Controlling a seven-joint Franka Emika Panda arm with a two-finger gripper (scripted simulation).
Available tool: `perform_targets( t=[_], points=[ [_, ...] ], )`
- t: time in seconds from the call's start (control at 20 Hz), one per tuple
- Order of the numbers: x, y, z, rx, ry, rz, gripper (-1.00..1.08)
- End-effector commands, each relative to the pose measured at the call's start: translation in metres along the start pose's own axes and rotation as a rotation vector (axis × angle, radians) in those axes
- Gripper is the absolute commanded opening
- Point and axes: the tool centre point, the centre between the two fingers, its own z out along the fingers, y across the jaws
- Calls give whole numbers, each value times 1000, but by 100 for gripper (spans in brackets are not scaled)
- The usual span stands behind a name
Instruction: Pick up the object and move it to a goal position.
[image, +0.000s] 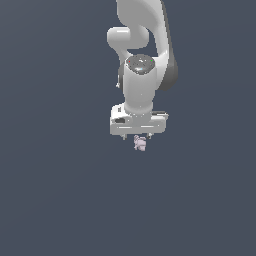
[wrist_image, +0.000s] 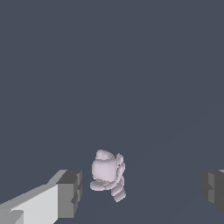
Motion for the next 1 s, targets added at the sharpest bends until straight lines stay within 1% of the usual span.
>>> perform_targets(
  t=[0.0, 0.5, 0.75, 0.95],
  points=[
    [-6, -3, 11, -2, -6, 19, 100],
    [-49, -21, 68, -17, -33, 134, 100],
    [-63, -25, 83, -22, -40, 166, 100],
    [-66, -26, 86, -24, -42, 174, 100]
  ],
)
